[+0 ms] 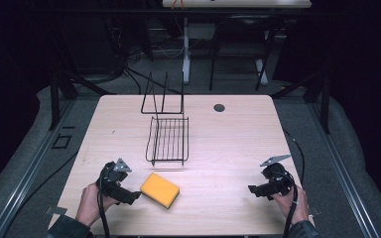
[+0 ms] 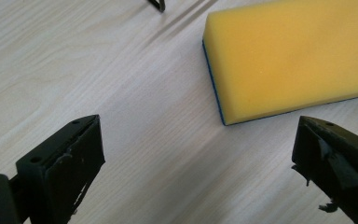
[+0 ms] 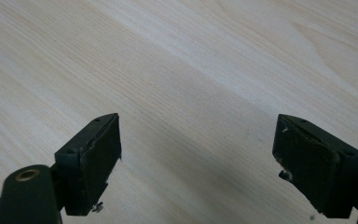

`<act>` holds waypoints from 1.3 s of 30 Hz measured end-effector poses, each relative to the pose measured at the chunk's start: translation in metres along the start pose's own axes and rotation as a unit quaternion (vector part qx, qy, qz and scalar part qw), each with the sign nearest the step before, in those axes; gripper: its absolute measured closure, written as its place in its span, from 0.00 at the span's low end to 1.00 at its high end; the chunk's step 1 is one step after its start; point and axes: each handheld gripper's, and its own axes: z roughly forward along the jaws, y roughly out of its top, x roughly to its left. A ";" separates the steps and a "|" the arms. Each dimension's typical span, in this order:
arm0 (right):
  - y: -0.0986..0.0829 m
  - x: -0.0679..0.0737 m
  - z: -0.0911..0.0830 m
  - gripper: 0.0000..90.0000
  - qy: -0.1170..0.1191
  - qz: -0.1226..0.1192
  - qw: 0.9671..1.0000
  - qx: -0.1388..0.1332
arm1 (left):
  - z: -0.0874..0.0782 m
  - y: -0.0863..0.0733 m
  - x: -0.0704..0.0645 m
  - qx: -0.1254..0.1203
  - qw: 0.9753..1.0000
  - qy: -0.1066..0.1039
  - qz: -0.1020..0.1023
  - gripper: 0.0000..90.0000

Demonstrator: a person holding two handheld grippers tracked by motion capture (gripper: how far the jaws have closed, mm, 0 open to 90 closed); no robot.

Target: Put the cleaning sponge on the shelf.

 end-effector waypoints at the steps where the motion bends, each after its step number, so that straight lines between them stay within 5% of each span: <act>1: 0.000 0.000 0.000 0.17 0.000 0.000 1.000 0.000 | -0.001 0.000 0.000 -0.001 1.000 -0.005 -0.003 0.01; 12: 0.000 0.004 -0.003 0.17 -0.008 -0.010 1.000 -0.012 | -0.009 0.009 -0.015 -0.029 0.999 -0.006 -0.027 0.00; 16: 0.004 0.003 0.000 0.17 -0.004 -0.012 1.000 -0.017 | -0.002 0.005 -0.009 -0.012 1.000 -0.006 -0.024 0.00; 20: 0.005 0.007 -0.002 0.17 -0.006 -0.013 1.000 -0.019 | -0.007 0.004 -0.009 -0.028 0.999 -0.010 -0.038 0.00; 24: 0.004 0.009 -0.003 0.17 -0.011 -0.021 1.000 -0.017 | -0.010 0.006 -0.022 -0.033 0.999 -0.014 -0.012 0.00; 28: 0.004 0.010 -0.004 0.17 -0.009 -0.022 1.000 -0.020 | -0.005 0.010 -0.030 -0.024 1.000 -0.015 -0.008 0.00; 39: 0.005 0.009 0.000 0.17 -0.006 -0.027 1.000 -0.014 | 0.006 0.011 -0.028 0.001 1.000 -0.031 -0.001 0.00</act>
